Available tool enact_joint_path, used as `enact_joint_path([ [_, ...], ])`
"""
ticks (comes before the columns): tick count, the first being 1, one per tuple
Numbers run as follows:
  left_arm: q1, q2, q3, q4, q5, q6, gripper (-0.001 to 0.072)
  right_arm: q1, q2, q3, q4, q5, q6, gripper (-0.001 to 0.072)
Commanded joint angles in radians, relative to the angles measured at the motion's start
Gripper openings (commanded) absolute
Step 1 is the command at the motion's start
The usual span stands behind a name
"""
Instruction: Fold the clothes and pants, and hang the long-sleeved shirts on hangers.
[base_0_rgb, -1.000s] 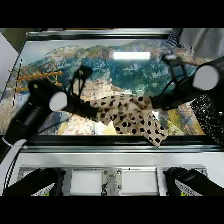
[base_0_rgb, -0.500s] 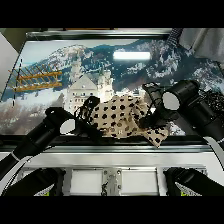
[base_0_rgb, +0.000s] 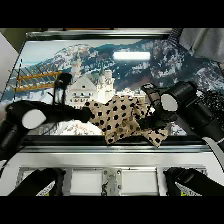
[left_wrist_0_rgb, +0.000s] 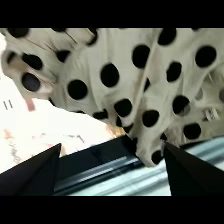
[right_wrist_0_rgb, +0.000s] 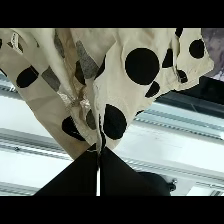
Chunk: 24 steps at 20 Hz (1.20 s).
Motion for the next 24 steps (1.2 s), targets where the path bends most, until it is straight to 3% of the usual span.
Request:
enact_joint_path([
  [1, 0.240, 0.000, 0.089, 0.006, 0.000, 0.095, 0.0678, 0.001, 0.000, 0.000, 0.004, 0.000, 0.000, 0.0012],
  [7, 0.629, -0.224, 0.245, 0.007, 0.009, 0.245, 0.0678, 0.001, -0.001, 0.000, 0.011, 0.000, 0.000, 0.0012],
  [10, 0.756, -0.392, 0.375, 0.095, 0.020, 0.256, 0.0678, 0.001, -0.001, 0.000, 0.011, 0.001, 0.000, 0.0012],
  [15, 0.860, -0.685, 0.572, 0.317, 0.076, 0.254, 0.0677, 0.001, -0.001, 0.000, 0.011, 0.001, 0.000, 0.0012],
  [24, 0.956, -1.154, 0.846, 0.368, 0.125, 0.253, 0.0678, 0.001, -0.001, 0.000, 0.011, 0.000, 0.000, 0.0012],
])
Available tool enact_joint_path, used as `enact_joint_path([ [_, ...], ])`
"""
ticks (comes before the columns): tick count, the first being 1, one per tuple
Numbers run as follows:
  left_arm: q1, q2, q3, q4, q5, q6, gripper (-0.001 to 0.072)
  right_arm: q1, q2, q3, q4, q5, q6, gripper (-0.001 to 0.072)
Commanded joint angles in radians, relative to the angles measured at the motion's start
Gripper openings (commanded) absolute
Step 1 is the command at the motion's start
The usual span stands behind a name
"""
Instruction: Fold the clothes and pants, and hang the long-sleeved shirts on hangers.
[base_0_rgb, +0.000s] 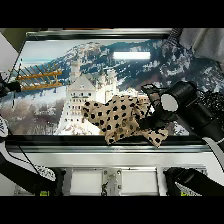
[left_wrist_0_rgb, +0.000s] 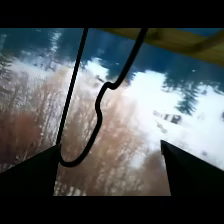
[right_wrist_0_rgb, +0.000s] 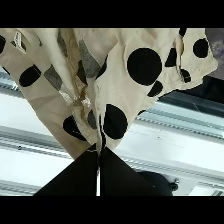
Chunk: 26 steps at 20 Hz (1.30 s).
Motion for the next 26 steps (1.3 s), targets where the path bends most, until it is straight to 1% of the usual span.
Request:
enact_joint_path([
  [1, 0.027, -0.154, 0.095, 0.046, 0.028, -0.002, 0.0678, 0.001, -0.001, 0.000, 0.001, 0.000, 0.000, 0.0012],
  [4, 0.041, -0.209, 0.129, 0.054, 0.068, -0.002, 0.0678, 0.001, -0.001, 0.000, 0.001, 0.000, 0.000, 0.0012],
  [8, 0.068, -0.273, 0.178, 0.051, 0.071, -0.003, 0.0678, 0.001, -0.001, 0.000, 0.001, 0.000, 0.000, 0.0012],
  [17, 0.074, -0.299, 0.179, 0.052, 0.078, -0.037, 0.0676, 0.001, -0.001, 0.000, 0.001, 0.000, 0.000, 0.0012],
  [18, 0.074, -0.299, 0.179, 0.052, 0.078, -0.044, 0.0649, 0.001, -0.002, 0.000, 0.001, 0.000, 0.000, 0.0012],
  [19, 0.074, -0.299, 0.179, 0.052, 0.077, -0.045, 0.0506, 0.001, -0.001, 0.000, 0.001, 0.000, 0.000, 0.0012],
  [20, 0.074, -0.299, 0.179, 0.052, 0.077, -0.045, 0.0419, 0.001, -0.002, 0.000, 0.001, 0.000, 0.000, 0.0012],
  [22, 0.074, -0.299, 0.179, 0.052, 0.077, -0.047, 0.0420, 0.001, -0.001, 0.000, 0.001, 0.000, 0.000, 0.0012],
  [23, 0.074, -0.299, 0.179, 0.052, 0.076, -0.053, 0.0407, 0.001, -0.001, 0.000, 0.001, 0.000, 0.000, 0.0012],
  [24, 0.074, -0.299, 0.179, 0.052, 0.071, -0.051, 0.0199, 0.001, -0.001, 0.000, 0.001, 0.000, 0.000, 0.0012],
  [25, 0.074, -0.299, 0.179, 0.052, 0.068, -0.051, 0.0102, 0.001, -0.002, 0.000, 0.001, 0.000, 0.000, 0.0012],
  [26, 0.074, -0.299, 0.179, 0.052, 0.066, -0.051, 0.0102, 0.001, -0.002, 0.000, 0.001, 0.000, 0.000, 0.0012],
])
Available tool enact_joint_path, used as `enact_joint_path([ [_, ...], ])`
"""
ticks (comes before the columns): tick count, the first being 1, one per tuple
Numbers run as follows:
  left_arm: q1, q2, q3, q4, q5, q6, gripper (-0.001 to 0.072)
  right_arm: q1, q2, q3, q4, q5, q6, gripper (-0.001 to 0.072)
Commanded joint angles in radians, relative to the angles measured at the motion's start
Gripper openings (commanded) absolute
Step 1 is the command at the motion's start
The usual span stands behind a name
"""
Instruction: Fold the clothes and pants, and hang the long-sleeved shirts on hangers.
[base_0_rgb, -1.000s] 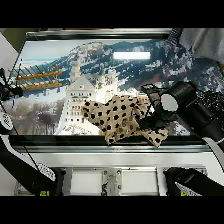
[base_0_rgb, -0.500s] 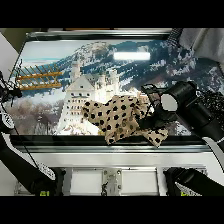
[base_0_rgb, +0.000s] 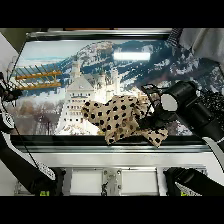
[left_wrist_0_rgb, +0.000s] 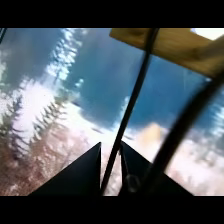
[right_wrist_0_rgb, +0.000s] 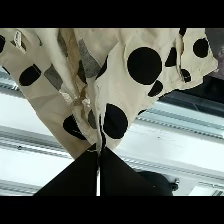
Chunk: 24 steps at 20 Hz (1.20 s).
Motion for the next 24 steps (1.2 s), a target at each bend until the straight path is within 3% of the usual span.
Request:
enact_joint_path([
  [1, 0.002, 0.000, 0.000, -0.002, -0.009, -0.005, 0.0101, 0.001, 0.000, 0.000, 0.000, 0.000, 0.000, 0.0013],
  [2, 0.001, 0.000, 0.000, -0.002, -0.012, -0.005, 0.0096, 0.001, -0.001, 0.000, 0.000, 0.000, 0.000, 0.0012],
  [3, 0.001, 0.000, 0.001, -0.002, -0.016, -0.004, 0.0010, 0.001, -0.001, 0.000, 0.000, 0.000, 0.000, 0.0012],
  [13, -0.030, 0.146, 0.001, 0.002, -0.073, -0.003, 0.0010, 0.001, 0.000, 0.000, 0.000, 0.000, 0.000, 0.0012],
  [24, -0.208, 0.394, -0.001, 0.006, -0.071, 0.076, 0.0010, 0.001, 0.000, 0.000, 0.000, 0.000, 0.000, 0.0012],
])
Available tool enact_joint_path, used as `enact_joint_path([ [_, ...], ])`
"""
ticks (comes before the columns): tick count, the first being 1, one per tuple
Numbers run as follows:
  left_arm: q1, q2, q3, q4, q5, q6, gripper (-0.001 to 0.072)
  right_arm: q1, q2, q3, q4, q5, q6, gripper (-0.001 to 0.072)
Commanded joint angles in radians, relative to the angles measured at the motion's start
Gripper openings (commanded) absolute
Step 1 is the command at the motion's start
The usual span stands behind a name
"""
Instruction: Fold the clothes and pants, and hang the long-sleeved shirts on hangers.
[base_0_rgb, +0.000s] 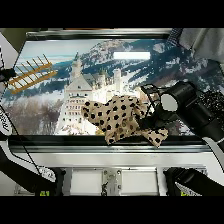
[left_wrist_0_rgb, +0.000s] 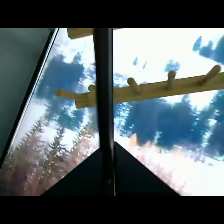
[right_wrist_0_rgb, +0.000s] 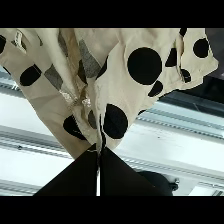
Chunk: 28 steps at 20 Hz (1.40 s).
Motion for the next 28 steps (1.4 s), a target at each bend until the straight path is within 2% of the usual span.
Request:
enact_joint_path([
  [1, -0.079, 0.092, 0.000, -0.008, -0.001, 0.064, 0.0009, 0.001, 0.000, 0.000, 0.000, 0.000, 0.000, 0.0012],
  [2, -0.106, 0.120, 0.000, -0.024, -0.009, 0.103, 0.0009, 0.001, -0.001, 0.000, 0.000, 0.000, 0.000, 0.0012],
  [3, -0.136, 0.153, 0.000, -0.072, -0.039, 0.186, 0.0009, 0.001, -0.001, 0.000, 0.000, 0.000, 0.000, 0.0012],
  [4, -0.163, 0.182, 0.000, -0.150, -0.089, 0.307, 0.0009, 0.001, 0.000, 0.000, 0.000, 0.000, 0.000, 0.0012],
  [6, -0.220, 0.238, -0.001, -0.380, -0.253, 0.616, 0.0009, 0.001, -0.001, 0.000, 0.000, 0.000, 0.000, 0.0012],
  [8, -0.264, 0.296, -0.048, -0.591, -0.413, 0.822, 0.0009, 0.001, -0.001, 0.000, 0.000, 0.000, 0.000, 0.0013],
  [9, -0.281, 0.325, -0.091, -0.671, -0.488, 0.875, 0.0009, 0.001, 0.000, 0.000, 0.000, 0.000, 0.000, 0.0012],
  [11, -0.321, 0.370, -0.187, -0.705, -0.612, 0.888, 0.0010, 0.001, -0.001, 0.000, 0.000, 0.000, 0.000, 0.0012],
  [13, -0.356, 0.399, -0.269, -0.628, -0.689, 0.889, 0.0010, 0.001, 0.000, 0.000, 0.000, 0.000, 0.000, 0.0012],
  [14, -0.368, 0.416, -0.309, -0.608, -0.676, 0.893, 0.0009, 0.001, -0.001, 0.000, 0.000, 0.000, 0.000, 0.0012],
  [15, -0.374, 0.431, -0.349, -0.605, -0.681, 0.943, 0.0009, 0.001, 0.000, 0.000, 0.000, 0.000, 0.000, 0.0012],
  [17, -0.380, 0.476, -0.438, -0.605, -0.700, 1.122, 0.0008, 0.001, 0.000, 0.000, 0.000, 0.000, 0.000, 0.0012],
  [18, -0.380, 0.513, -0.496, -0.607, -0.692, 1.167, 0.0008, 0.001, 0.000, 0.000, 0.000, 0.000, 0.000, 0.0012],
  [21, -0.380, 0.638, -0.671, -0.605, -0.679, 1.213, 0.0008, 0.001, -0.001, 0.000, 0.000, 0.000, 0.000, 0.0012],
  [28, -0.380, 0.884, -1.019, -0.613, -0.549, 1.300, 0.0008, 0.001, -0.001, 0.000, 0.000, 0.000, 0.000, 0.0012],
])
